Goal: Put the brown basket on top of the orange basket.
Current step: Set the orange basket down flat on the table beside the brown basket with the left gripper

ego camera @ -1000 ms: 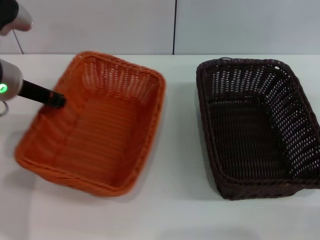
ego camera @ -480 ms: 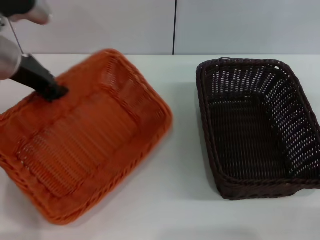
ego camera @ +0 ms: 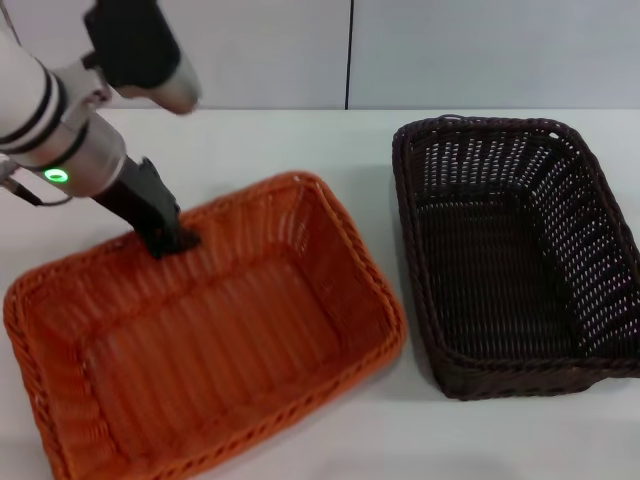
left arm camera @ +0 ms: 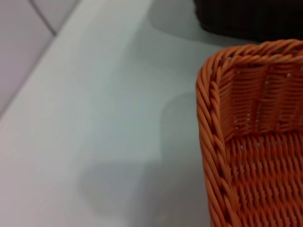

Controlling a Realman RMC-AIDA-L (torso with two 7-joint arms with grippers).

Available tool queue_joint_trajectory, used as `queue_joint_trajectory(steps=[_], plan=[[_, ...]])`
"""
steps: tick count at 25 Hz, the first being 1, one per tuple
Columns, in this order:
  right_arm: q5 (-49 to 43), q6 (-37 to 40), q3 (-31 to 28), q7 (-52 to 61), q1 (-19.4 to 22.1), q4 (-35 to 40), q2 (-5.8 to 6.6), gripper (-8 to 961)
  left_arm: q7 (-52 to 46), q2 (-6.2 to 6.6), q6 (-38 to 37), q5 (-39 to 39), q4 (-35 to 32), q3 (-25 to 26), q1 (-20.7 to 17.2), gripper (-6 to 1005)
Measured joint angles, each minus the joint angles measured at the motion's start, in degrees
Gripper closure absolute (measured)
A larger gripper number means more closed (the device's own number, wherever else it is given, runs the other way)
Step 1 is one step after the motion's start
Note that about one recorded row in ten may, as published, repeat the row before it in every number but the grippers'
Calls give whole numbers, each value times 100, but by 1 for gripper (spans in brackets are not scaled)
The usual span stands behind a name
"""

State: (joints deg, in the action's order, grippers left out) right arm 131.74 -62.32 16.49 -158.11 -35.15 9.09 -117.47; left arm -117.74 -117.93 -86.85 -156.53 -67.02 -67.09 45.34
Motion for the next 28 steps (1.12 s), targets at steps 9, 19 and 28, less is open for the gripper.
queue_joint_trajectory(steps=[9, 19, 28], plan=[[0, -7, 12, 0, -1, -5, -3, 368, -22, -25, -241, 273, 40, -280, 21, 821], [-14, -9, 51, 0, -44, -16, 0, 369, -61, -61, 31, 1785, 113, -992, -97, 822], [-55, 4, 73, 0, -80, -13, 60, 369, -64, -64, 564, 2452, 521, -1460, 82, 823]])
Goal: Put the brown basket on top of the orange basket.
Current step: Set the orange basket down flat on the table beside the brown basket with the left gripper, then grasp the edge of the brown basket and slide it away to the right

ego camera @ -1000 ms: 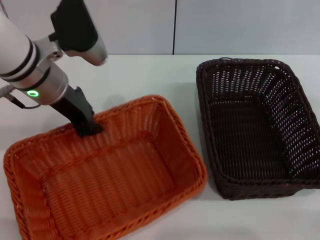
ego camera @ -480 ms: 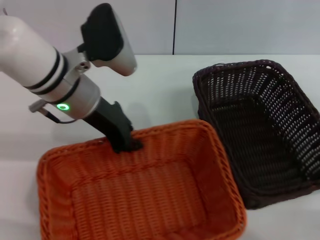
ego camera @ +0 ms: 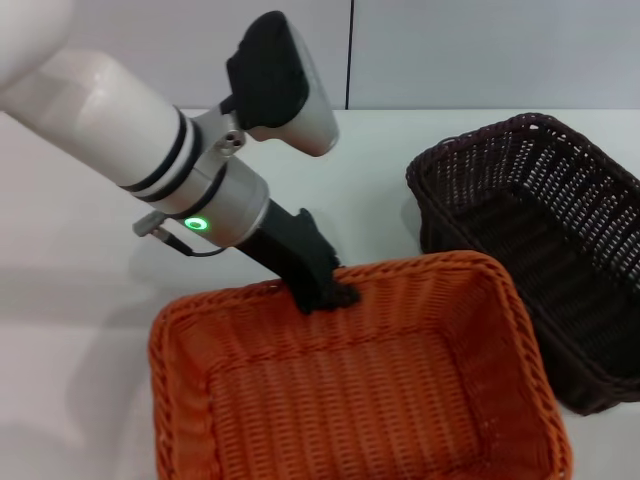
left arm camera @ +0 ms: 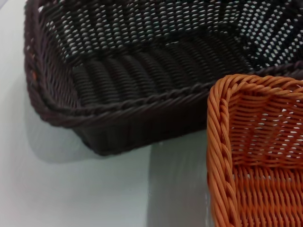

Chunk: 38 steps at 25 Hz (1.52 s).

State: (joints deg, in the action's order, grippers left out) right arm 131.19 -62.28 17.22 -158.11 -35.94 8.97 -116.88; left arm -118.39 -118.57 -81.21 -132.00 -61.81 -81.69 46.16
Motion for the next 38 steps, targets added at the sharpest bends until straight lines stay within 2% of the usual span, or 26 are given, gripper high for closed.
queue_joint_trajectory(steps=[13, 23, 28, 30, 34, 38], plan=[[-15, 41, 12, 0, -9, -10, 59, 371, -396, 4, 335, 302, 288, -118, 241, 823], [-15, 77, 303, 0, -11, 80, 69, 371, -670, 31, 218, 275, 188, -53, 245, 570], [-20, 477, 939, 548, -10, 541, 95, 372, -799, 41, 587, 245, -143, 4, 52, 440], [-32, 701, 1450, 1069, 25, 779, 220, 372, -801, 44, 754, 241, -249, 76, -42, 372], [-382, 793, 2255, 2048, 40, 1076, 613, 372, -754, 45, 1120, 265, -435, 184, -260, 236], [-1803, 761, 2566, 3481, 16, 1816, 990, 373, -747, 36, 1517, 326, -769, 197, -546, 186]])
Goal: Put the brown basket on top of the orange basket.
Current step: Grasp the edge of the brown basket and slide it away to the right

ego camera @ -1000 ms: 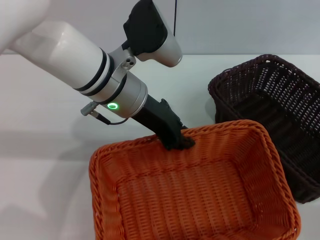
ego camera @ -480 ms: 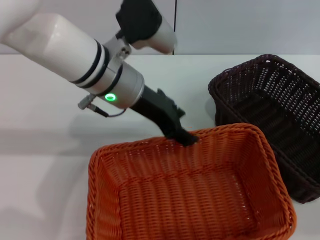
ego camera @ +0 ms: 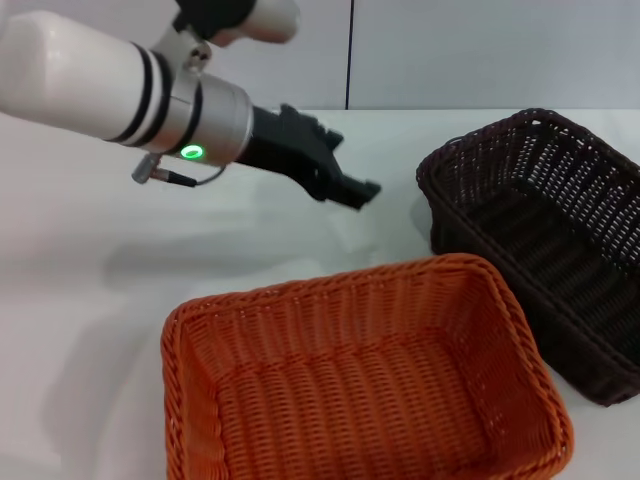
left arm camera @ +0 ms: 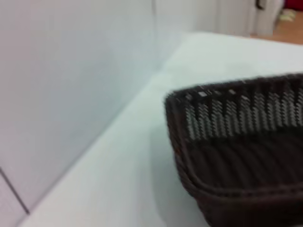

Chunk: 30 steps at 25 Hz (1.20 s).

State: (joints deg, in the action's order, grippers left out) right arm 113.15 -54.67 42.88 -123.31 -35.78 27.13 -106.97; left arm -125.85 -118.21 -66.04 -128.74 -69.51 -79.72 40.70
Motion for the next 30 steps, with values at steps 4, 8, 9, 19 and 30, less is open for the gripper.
queue_joint_trajectory(steps=[4, 8, 9, 19, 30], plan=[[-1794, -325, 27, 1419, -42, 1059, 187, 373, 15, 2, 420, 191, -183, -12, -253, 186], [-2801, -1353, -125, 2587, 158, 2236, 235, 373, 185, 8, 756, 435, -263, 96, -465, 186], [-2801, -1353, -125, 2587, 158, 2236, 235, 373, 185, 8, 756, 435, -263, 96, -465, 186], [-2814, -2474, -807, 4181, 1305, 3853, -258, 374, 390, 9, 1641, 675, -241, 144, -544, 186], [-2814, -3372, -1756, 5078, 2112, 4105, -716, 375, 528, 1, 2243, 725, -162, 91, -388, 186]])
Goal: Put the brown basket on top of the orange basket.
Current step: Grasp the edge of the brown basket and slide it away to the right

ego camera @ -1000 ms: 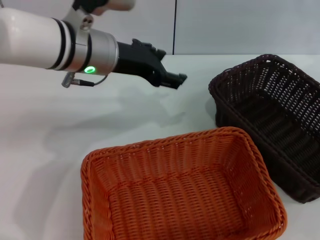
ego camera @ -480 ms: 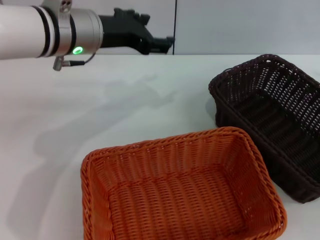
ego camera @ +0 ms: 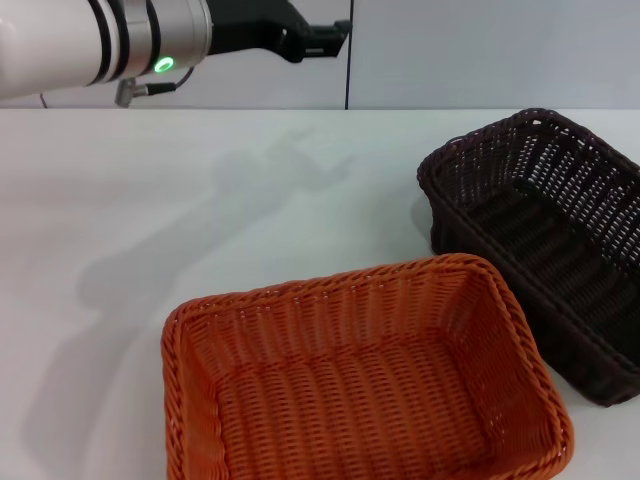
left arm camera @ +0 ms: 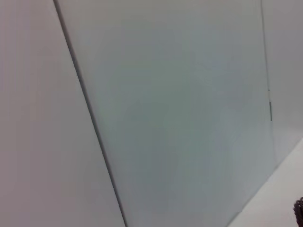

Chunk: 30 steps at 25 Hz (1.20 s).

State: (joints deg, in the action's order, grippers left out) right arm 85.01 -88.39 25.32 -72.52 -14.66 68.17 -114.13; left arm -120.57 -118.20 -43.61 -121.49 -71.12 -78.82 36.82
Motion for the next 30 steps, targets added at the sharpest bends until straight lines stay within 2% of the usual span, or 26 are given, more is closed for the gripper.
queue_joint_trajectory(steps=[2, 3, 4, 6, 8, 18, 30], plan=[[0, -235, -209, -43, 143, 44, -162, 375, 4, 1, 39, 0, 1, 0, 6, 186], [2, -410, -356, -123, 250, 69, -305, 376, 93, 5, 118, -1, 7, -2, 48, 186], [2, -410, -356, -123, 250, 69, -305, 376, 161, 5, 145, -2, 9, -2, 65, 186], [25, -580, -504, -179, 361, 39, -444, 376, 161, 5, 145, -2, 9, -2, 65, 186], [140, -814, -575, -292, 491, -382, -494, 376, 359, 7, 187, -27, 17, -2, 132, 186], [207, -896, -721, -1209, 759, -1768, -431, 377, 555, 22, 240, -63, 174, 49, 326, 186], [-418, -853, -1146, -1297, 1067, -2140, -438, 378, 675, 25, 206, -86, 414, 5, 608, 186]])
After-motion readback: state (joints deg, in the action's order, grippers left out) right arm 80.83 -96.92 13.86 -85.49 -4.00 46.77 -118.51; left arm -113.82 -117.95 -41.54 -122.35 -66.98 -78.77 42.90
